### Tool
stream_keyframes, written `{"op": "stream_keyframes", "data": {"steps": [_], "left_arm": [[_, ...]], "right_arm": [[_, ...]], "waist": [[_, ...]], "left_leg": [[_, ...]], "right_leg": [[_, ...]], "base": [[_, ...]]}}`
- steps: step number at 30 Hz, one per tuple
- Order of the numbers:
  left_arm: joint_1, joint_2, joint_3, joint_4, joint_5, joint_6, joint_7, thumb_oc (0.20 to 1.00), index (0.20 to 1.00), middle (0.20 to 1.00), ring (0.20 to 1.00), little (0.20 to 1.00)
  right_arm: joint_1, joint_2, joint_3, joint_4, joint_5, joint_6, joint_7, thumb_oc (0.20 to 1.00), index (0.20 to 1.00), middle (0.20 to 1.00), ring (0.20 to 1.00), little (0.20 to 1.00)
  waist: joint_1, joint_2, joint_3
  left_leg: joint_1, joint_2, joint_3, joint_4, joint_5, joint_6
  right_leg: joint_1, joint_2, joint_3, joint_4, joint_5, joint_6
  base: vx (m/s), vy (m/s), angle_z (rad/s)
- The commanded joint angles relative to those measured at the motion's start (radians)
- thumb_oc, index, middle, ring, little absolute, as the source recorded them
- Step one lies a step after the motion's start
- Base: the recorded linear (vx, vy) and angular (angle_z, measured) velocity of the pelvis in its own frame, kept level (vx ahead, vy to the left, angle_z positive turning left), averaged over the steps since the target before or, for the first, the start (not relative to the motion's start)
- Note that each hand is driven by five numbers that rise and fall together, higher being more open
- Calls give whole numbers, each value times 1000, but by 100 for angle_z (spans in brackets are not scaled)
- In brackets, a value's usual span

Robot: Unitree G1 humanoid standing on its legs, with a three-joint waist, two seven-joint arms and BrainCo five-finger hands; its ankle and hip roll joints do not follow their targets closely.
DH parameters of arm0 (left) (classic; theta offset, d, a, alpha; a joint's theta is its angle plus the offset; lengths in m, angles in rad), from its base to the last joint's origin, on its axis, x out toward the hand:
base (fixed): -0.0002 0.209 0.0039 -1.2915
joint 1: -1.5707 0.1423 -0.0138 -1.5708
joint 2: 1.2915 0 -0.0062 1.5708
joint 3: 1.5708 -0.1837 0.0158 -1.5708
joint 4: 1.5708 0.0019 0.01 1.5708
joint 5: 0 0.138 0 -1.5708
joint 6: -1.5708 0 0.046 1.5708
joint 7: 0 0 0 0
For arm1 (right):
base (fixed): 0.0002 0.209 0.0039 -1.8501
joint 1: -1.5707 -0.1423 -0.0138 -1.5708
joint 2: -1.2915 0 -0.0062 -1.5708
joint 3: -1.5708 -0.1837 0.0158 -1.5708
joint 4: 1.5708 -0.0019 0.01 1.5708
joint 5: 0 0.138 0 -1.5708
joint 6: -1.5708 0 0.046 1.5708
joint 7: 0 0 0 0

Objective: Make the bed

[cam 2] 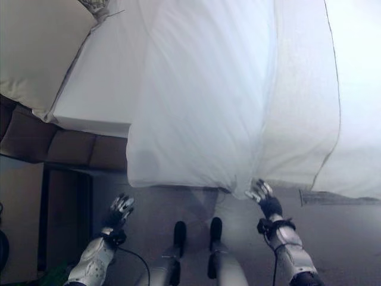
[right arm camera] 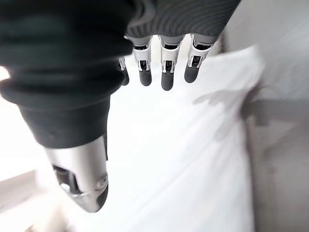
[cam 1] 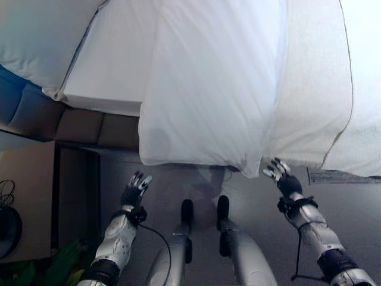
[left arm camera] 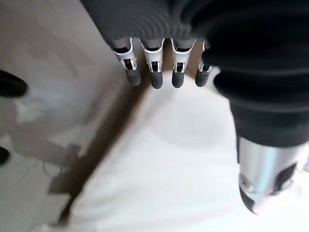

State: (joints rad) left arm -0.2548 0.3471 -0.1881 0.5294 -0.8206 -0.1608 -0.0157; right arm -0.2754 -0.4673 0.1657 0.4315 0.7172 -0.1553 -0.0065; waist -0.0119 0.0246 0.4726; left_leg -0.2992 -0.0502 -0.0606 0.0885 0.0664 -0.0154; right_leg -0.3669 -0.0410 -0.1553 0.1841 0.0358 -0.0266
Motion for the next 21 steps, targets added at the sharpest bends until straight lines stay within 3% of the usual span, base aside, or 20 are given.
{"op": "stream_keyframes", "data": {"steps": [1, 3, 6, 7, 11, 14, 15, 16, 18, 19, 21], "left_arm": [[-70, -13, -5, -34, -66, -37, -23, 1000, 1000, 1000, 1000, 1000], [-164, -8, -32, -45, -96, -60, -7, 1000, 1000, 1000, 1000, 1000], [-282, 31, -58, -35, -116, -73, 18, 1000, 1000, 1000, 1000, 1000], [-394, 78, -76, -36, -141, -100, 39, 1000, 1000, 1000, 1000, 1000], [-484, 112, -90, -22, -182, -115, 50, 1000, 1000, 1000, 1000, 1000], [-656, 143, -125, 65, -269, -104, 33, 1000, 1000, 1000, 1000, 1000], [-694, 153, -141, 77, -286, -100, 28, 1000, 1000, 1000, 1000, 1000], [-768, 163, -162, 120, -331, -92, 8, 1000, 1000, 1000, 1000, 1000], [-806, 164, -169, 144, -353, -87, 0, 1000, 1000, 1000, 1000, 1000], [-854, 128, -182, 188, -391, -68, -7, 1000, 1000, 1000, 1000, 1000], [-889, 122, -185, 210, -413, -64, -8, 1000, 1000, 1000, 1000, 1000]], "right_arm": [[-45, -12, 41, -86, -11, -62, -9, 1000, 1000, 1000, 1000, 1000], [-156, -11, 65, -77, 12, -78, -30, 1000, 1000, 1000, 1000, 1000], [-313, -25, 117, -41, 13, -81, -65, 1000, 1000, 1000, 1000, 1000], [-454, -49, 170, -12, 36, -90, -85, 1000, 1000, 1000, 1000, 1000], [-563, -48, 215, 27, 81, -90, -92, 1000, 1000, 1000, 1000, 1000], [-738, -21, 288, 96, 185, -92, -70, 1000, 1000, 1000, 1000, 1000], [-772, -24, 304, 105, 207, -97, -70, 1000, 1000, 1000, 1000, 1000], [-852, -10, 328, 123, 249, -101, -71, 1000, 1000, 1000, 1000, 1000], [-884, 5, 335, 139, 275, -114, -74, 1000, 1000, 1000, 1000, 1000], [-928, 20, 326, 169, 319, -128, -92, 1000, 1000, 1000, 1000, 1000], [-961, 27, 334, 188, 342, -134, -98, 1000, 1000, 1000, 1000, 1000]], "waist": [[-1, -8, -32], [0, -5, -28], [12, -6, -18], [21, -15, -5], [36, -32, 3], [54, -51, 35], [49, -49, 43], [53, -52, 47], [51, -61, 47], [36, -64, 47], [31, -63, 47]], "left_leg": [[-127, -55, -10, 131, -18, -10], [-155, -34, -25, 84, 31, -17], [-163, -12, 12, 75, 22, -12], [-187, -15, 22, 76, 19, -8], [-214, -4, 49, 98, 8, -3], [-235, 14, 94, 165, -46, 11], [-245, 16, 89, 189, -78, 10], [-266, 17, 110, 187, -85, 6], [-280, 18, 117, 171, -78, 4], [-308, -1, 99, 175, -68, 3], [-317, -5, 92, 154, -54, 0]], "right_leg": [[-48, -1, 24, 88, -71, 63], [-46, 3, 15, 77, -65, 73], [-69, -7, 25, 80, -58, 85], [-94, -9, 53, 73, -36, 102], [-122, -4, 81, 72, -24, 111], [-167, -33, 74, 146, -16, 138], [-184, -27, 94, 185, -38, 151], [-198, -49, 55, 107, 1, 155], [-222, -46, 30, 46, 26, 155], [-220, -25, 75, -2, 32, 148], [-226, -15, 79, -15, 37, 140]], "base": [[-10, -17, 10], [22, 2, 0], [77, 166, 4], [4, 166, -13], [45, 178, -57], [77, 195, -38], [67, 153, -49], [78, 107, -37], [48, 14, -28], [73, -48, -28], [20, -46, 7]]}}
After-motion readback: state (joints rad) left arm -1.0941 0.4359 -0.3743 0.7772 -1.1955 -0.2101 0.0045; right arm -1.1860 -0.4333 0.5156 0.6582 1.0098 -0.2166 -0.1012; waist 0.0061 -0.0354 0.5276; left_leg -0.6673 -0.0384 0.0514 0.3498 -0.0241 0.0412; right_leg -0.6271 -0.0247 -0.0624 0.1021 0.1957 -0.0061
